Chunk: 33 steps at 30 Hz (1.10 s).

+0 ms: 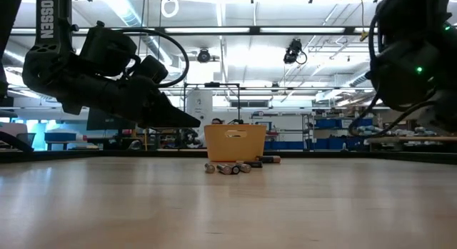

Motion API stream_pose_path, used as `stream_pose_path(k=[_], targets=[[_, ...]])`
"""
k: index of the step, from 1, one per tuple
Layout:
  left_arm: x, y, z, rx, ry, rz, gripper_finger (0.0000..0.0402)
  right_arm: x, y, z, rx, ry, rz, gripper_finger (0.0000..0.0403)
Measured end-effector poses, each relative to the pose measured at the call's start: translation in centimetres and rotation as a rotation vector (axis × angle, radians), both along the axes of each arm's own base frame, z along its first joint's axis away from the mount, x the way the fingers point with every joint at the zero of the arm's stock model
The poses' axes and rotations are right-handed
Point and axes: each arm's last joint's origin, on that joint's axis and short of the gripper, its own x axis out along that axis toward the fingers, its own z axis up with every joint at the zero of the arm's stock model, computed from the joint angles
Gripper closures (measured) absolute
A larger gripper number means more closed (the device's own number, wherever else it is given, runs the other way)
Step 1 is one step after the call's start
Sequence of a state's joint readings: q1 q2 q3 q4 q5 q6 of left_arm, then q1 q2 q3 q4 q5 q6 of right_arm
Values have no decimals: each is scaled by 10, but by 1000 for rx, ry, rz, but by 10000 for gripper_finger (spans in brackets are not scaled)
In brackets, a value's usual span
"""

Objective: Sort batteries
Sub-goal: Put the white battery into the blue bin

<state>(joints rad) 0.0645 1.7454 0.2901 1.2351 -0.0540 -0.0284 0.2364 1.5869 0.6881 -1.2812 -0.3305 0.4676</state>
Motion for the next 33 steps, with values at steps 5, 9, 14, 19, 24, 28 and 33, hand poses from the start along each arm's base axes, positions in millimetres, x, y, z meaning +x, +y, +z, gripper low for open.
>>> stream_pose_path(k=[5,9,14,19,24,28,33], targets=[[0,0,0,0,-1,0,394,-9,3,-11,42,20,-20,397],[0,0,0,0,0,-1,394,-13,5,-23,33,59,-3,396],[0,0,0,0,0,-1,394,-17,5,-33,19,93,-13,396],[0,0,0,-1,0,-1,394,-9,5,-33,6,58,15,396],[0,0,0,-1,0,0,394,15,2,-16,-104,-124,58,396],[0,0,0,-2,0,1,394,21,-2,0,-111,-195,32,396],[0,0,0,-5,-1,2,394,15,-11,13,-142,-156,-52,391]])
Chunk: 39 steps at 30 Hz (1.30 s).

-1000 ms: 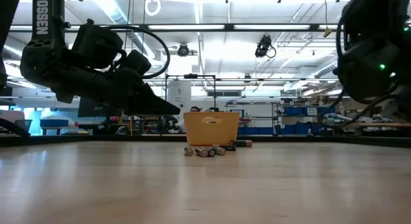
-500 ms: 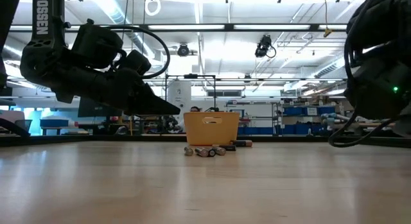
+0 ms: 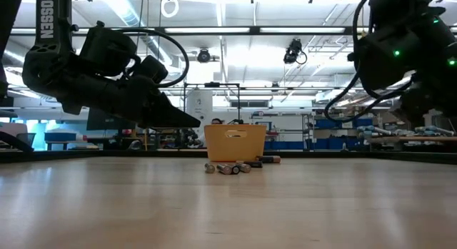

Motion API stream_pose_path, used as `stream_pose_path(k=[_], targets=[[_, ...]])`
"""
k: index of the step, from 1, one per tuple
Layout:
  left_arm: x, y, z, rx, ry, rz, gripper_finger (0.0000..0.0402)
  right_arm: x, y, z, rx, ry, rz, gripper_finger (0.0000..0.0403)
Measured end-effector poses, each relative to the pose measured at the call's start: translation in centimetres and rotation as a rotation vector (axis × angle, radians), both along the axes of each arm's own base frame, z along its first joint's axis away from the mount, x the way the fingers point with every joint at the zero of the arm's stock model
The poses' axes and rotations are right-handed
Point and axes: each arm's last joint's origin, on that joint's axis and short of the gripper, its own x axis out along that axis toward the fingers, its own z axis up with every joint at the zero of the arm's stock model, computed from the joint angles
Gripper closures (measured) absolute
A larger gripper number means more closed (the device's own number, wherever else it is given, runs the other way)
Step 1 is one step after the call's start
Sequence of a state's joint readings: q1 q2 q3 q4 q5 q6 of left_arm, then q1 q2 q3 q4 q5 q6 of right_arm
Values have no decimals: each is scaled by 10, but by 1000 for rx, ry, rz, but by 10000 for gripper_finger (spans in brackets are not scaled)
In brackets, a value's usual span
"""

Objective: Sort batteries
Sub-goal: Put the white battery into the blue bin

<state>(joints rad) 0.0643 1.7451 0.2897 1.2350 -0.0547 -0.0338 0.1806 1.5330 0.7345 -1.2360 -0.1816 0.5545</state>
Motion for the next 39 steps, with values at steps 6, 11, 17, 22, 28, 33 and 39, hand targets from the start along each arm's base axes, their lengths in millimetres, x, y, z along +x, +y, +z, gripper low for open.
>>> stream_pose_path(k=[6,11,17,22,28,33,39], targets=[[0,0,0,-1,0,0,394,-2,-9,14,-26,-64,-193,377],[0,-2,-1,-4,8,-5,394,1,-11,22,-59,-265,-427,367],[-1,-5,-5,-5,48,-17,394,-5,-13,20,-266,-335,-710,327],[-1,-5,-5,-6,56,-18,394,7,-10,8,-265,-454,-778,280],[-1,-5,-6,-6,59,-18,394,16,-9,-14,-278,-449,-760,258],[-1,-5,-6,-14,59,-16,394,19,-9,-22,-299,-444,-699,287],[-1,-5,-6,-26,57,-13,394,16,-10,-13,-276,-533,-624,369]])
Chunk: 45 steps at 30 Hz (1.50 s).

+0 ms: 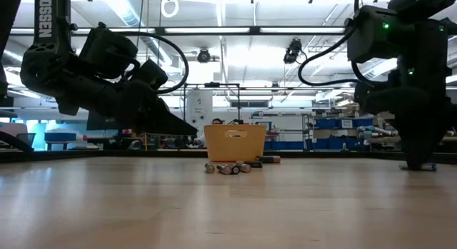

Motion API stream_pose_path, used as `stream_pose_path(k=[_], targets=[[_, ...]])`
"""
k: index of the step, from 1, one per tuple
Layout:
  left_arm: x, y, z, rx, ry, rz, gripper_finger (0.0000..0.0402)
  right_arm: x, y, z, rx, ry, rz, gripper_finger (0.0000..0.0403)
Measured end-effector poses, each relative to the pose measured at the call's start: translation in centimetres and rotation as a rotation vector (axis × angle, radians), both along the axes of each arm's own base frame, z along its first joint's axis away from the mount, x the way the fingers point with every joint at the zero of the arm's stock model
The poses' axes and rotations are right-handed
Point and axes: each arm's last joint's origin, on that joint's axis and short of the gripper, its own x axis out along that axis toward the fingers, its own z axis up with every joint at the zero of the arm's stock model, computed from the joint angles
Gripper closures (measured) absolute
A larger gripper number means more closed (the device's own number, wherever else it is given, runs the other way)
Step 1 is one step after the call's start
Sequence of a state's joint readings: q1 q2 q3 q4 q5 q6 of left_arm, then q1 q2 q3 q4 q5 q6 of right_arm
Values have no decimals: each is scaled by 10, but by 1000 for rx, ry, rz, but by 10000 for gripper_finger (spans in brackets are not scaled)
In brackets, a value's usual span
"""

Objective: Sort batteries
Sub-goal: Put the white battery into the blue bin

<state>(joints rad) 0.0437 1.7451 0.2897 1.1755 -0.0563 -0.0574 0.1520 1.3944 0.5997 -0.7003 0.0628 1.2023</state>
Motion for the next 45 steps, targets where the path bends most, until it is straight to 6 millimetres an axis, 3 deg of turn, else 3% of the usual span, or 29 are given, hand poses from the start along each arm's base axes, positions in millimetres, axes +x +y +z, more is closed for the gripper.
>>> stream_pose_path(k=[15,22,27,37,45], targets=[[0,0,1,-3,-9,1,394,0,-1,8,-32,-46,118,371],[0,0,1,-3,-9,1,394,9,0,36,-28,-128,184,371],[0,0,1,-3,-9,1,394,15,6,68,-32,-153,264,371],[0,0,1,-3,-9,1,394,20,58,146,82,-276,549,370],[0,0,1,-1,-9,1,394,-10,110,151,227,-226,619,369]])
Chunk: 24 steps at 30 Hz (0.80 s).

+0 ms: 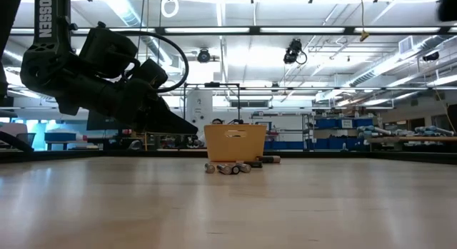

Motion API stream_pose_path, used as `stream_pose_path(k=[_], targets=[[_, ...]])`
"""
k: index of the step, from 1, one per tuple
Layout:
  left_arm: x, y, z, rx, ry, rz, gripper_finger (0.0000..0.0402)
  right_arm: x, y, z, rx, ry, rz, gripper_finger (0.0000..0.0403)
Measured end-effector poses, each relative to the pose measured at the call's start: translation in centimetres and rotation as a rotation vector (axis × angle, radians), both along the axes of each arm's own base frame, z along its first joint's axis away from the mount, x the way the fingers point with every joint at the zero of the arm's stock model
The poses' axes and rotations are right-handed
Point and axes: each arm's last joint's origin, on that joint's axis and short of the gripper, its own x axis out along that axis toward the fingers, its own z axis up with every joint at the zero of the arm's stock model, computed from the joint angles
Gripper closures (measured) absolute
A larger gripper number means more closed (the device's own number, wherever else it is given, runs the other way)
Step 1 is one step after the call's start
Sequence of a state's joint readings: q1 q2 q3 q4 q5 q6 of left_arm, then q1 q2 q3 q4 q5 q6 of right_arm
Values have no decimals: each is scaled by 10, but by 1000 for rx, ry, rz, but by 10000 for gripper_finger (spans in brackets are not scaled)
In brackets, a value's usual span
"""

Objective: Sort batteries
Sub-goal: Put the white battery into the blue bin

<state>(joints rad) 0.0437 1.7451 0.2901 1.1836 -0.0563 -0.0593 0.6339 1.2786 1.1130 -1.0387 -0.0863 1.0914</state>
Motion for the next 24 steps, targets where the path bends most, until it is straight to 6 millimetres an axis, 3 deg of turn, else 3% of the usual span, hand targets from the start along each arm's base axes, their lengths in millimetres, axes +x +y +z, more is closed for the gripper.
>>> stream_pose_path(k=[6,12,19,24], targets=[[0,0,0,-4,-1,1,394,-25,37,-12,-28,93,107,368],[0,0,0,-16,-2,7,394,-33,53,-51,-132,198,211,368],[0,0,0,-18,-2,8,394,-31,48,-95,-128,200,271,368],[0,0,0,-18,-2,8,394,-33,33,-114,-164,212,240,367]])
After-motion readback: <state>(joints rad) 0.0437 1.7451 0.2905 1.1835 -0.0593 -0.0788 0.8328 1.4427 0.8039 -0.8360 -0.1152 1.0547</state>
